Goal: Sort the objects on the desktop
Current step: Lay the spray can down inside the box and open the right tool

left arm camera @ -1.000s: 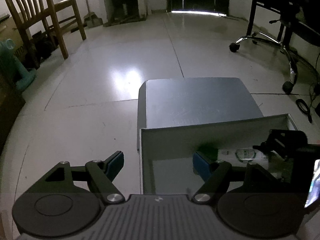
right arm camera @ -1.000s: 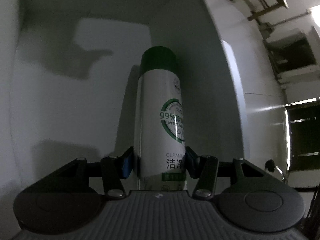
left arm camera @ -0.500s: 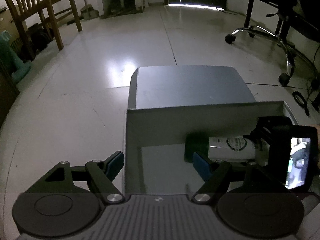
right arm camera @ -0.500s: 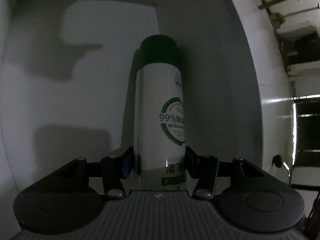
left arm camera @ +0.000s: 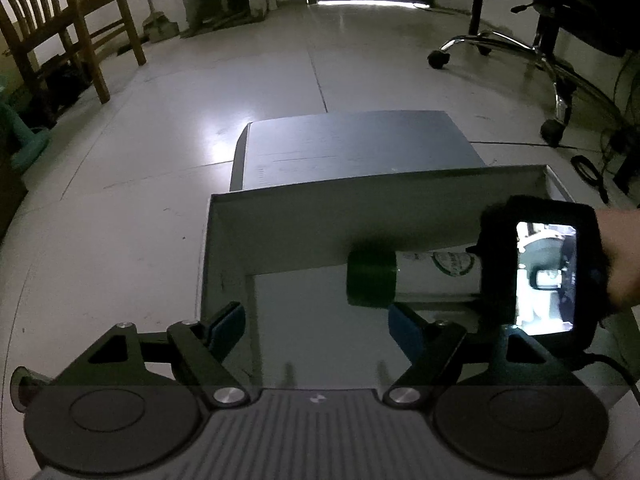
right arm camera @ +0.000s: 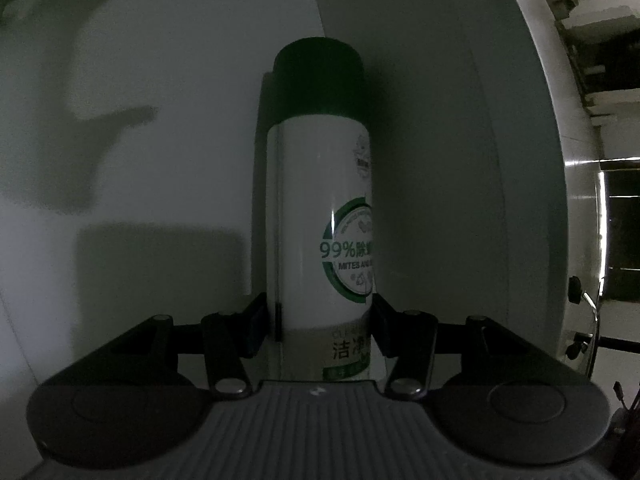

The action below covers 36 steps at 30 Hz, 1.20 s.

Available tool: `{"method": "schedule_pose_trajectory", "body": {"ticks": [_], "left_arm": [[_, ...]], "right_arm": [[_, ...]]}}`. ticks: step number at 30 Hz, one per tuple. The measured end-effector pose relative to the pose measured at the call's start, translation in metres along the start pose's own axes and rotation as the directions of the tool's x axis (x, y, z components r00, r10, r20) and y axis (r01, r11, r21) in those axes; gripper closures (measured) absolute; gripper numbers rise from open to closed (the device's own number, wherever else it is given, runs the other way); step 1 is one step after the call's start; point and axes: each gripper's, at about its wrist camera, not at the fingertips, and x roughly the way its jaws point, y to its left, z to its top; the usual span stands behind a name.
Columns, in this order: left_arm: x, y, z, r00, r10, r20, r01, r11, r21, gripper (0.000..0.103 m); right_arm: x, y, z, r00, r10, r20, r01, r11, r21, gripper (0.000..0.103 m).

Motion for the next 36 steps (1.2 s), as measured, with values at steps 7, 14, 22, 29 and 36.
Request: {"method": "schedule_pose_trajectory", "body": {"ticks": [7,14,22,29,36], "left_arm": [[-0.001,-0.003,-0.002,1.000,-0.012,-0.001,0.012,1.000,0.006,0.026],[-0.001,-0.006,-0.004,1.000,-0.022,-0.005,0.022,1.000,0.007,0.026],[0.000,-0.008,-0.007,1.000,-0.026,-0.005,0.026,1.000,0.009,0.026],[0.002,-0.008,-0.006,0.999,-0.026,-0.020,0.026,1.000,-0.007,0.024],[0.000,-0.005,-0.006,1.000,-0.024,-0.019,0.023,1.000,-0.009,0.024]], "right_arm": [[0.008,0.001,-0.014,0.999,-0.027,-0.025,0.027,0.999,-0.017,0.028],[0.004,-0.007,-0.033,0.998,-0.055,-0.007,0.055,0.998,0.013,0.017],[-0.032,-0.055,-0.091,0.996,-0.064,0.062,0.044,0.960,0.278,0.017],[-0.073,-0.104,-0.129,0.982,0.019,0.186,-0.132,0.779,0.613,0.017],[-0.130,-0.141,-0.092,0.936,0.196,0.293,-0.351,0.460,0.815,0.017]]}}
